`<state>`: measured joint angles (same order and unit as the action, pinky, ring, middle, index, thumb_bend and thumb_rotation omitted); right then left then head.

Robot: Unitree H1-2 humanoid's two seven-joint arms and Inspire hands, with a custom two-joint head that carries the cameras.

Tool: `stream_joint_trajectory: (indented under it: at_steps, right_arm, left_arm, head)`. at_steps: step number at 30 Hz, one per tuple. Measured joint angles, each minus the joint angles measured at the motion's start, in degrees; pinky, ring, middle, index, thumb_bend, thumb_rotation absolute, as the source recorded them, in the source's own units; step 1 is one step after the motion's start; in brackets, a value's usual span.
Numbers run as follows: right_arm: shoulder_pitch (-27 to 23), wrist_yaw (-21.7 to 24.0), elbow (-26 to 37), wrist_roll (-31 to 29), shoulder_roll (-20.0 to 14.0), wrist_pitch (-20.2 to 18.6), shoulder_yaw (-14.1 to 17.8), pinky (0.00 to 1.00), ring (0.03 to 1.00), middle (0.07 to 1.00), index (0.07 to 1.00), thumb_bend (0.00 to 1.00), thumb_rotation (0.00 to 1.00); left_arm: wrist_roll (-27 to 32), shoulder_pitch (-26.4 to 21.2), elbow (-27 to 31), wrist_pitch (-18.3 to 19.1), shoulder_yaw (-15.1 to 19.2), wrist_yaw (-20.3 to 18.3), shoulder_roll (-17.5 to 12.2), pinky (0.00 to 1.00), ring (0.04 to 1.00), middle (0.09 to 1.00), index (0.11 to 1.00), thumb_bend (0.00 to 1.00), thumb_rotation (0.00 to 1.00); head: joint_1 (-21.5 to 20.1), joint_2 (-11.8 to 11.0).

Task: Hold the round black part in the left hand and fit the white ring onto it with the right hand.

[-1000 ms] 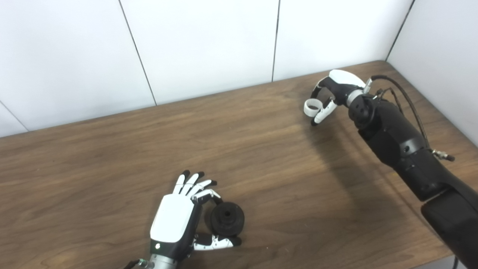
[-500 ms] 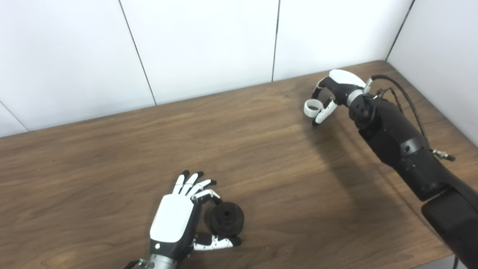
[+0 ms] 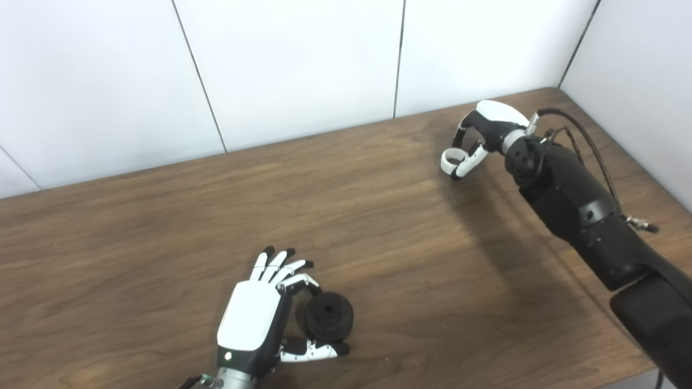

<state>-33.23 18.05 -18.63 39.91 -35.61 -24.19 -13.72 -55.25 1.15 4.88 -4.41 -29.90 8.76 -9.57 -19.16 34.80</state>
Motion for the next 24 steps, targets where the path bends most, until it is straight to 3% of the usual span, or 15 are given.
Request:
stream_joint_trajectory:
  at_steps: [17,24]
  right_arm:
    - [0.02,-1.03,0.91,-0.39,0.14,0.44,0.13,0.97,0.948,0.849,0.487,0.52,0.13]
    - [0.04,-0.50,4.30,-0.28,-0.01,0.67,-0.26,0.97,0.948,0.843,0.486,0.52,0.13]
  left_arm:
    - [0.00,0.00,0.00,0.53,-0.04,-0.04,-0.01,1.00,0.924,0.808,0.485,0.52,0.06]
    - [0.00,0.00,0.00,0.79,-0.08,-0.07,-0.02,1.00,0.932,0.812,0.485,0.52,0.06]
  head:
    - [0.09,0.09]
    - [0.61,0.35]
